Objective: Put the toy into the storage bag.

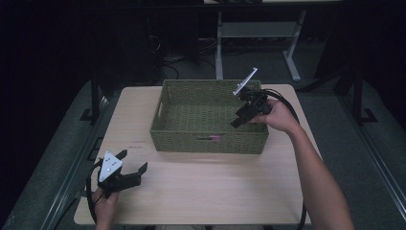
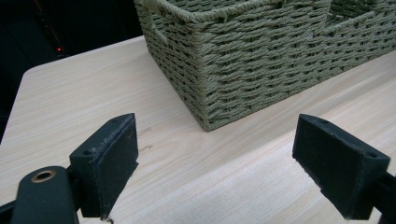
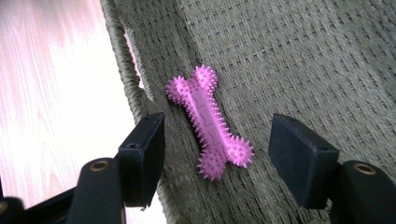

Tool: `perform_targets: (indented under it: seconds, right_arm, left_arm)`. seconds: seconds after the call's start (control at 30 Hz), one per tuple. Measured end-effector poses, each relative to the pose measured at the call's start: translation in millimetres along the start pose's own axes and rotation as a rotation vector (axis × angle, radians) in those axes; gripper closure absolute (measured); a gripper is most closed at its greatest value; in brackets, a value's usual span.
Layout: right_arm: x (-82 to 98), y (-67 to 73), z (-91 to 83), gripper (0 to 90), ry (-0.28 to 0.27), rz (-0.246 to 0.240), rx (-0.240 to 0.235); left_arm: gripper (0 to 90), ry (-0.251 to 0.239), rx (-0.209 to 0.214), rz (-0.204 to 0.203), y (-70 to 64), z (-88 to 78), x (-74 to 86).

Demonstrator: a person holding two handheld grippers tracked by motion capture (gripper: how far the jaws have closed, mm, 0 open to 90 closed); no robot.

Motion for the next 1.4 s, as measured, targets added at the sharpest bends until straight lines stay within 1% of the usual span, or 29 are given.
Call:
perform_targets:
  seconds: [0.33, 0.5, 0.57, 0.6, 0.9, 0.97, 1.13, 1.37, 1.4]
  right_arm:
    - [0.0, 6.3, -13.7, 29.5, -0.017, -0.007, 0.025]
    - [1.7, 9.6, -23.7, 27.8, -0.032, -0.013, 0.038]
    - [2.3, 10.2, -25.0, 27.8, -0.033, -0.011, 0.039]
    - [2.8, 11.0, -26.8, 27.6, -0.042, -0.011, 0.04]
    - [13.6, 17.3, -33.9, 26.5, -0.052, -0.01, 0.05]
    - [17.4, 19.1, -36.4, 26.0, -0.047, -0.008, 0.052]
    - [20.2, 22.3, -40.9, 25.9, -0.059, -0.012, 0.054]
    - [27.9, 26.5, -44.2, 25.8, -0.068, -0.015, 0.063]
    - [31.0, 27.3, -44.1, 25.8, -0.062, -0.019, 0.065]
  left_arm:
    - [13.9, 0.0, -0.001, -0.001, 0.0, 0.1, 0.1]
    - [13.8, 0.0, -0.002, -0.002, 0.0, 0.0, 0.1]
    - [13.8, 0.002, -0.002, -0.001, 0.0, -0.2, 0.2]
    - [13.9, 0.003, -0.002, 0.0, 0.0, -0.2, 0.2]
    - [13.8, 0.005, -0.002, -0.001, -0.5, 0.2, 0.3]
    - [13.9, 0.004, -0.002, -0.001, -0.6, 0.4, 0.2]
    - [13.8, 0.004, 0.0, 0.0, -1.4, 1.4, 0.1]
    - [13.9, 0.005, 0.0, 0.001, -1.5, 1.2, 0.1]
    - [13.9, 0.005, 0.0, 0.001, -1.5, 1.2, 0.1]
Point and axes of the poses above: each handheld gripper's, and its own axes: z roughly forward along the jaws, x roughly out of its underside, y roughly to its left, the point moved 8 cm from there along z, roughly forward along the jaws, and after that the axes turned 14 degrees about x, right-handed, at the moved point
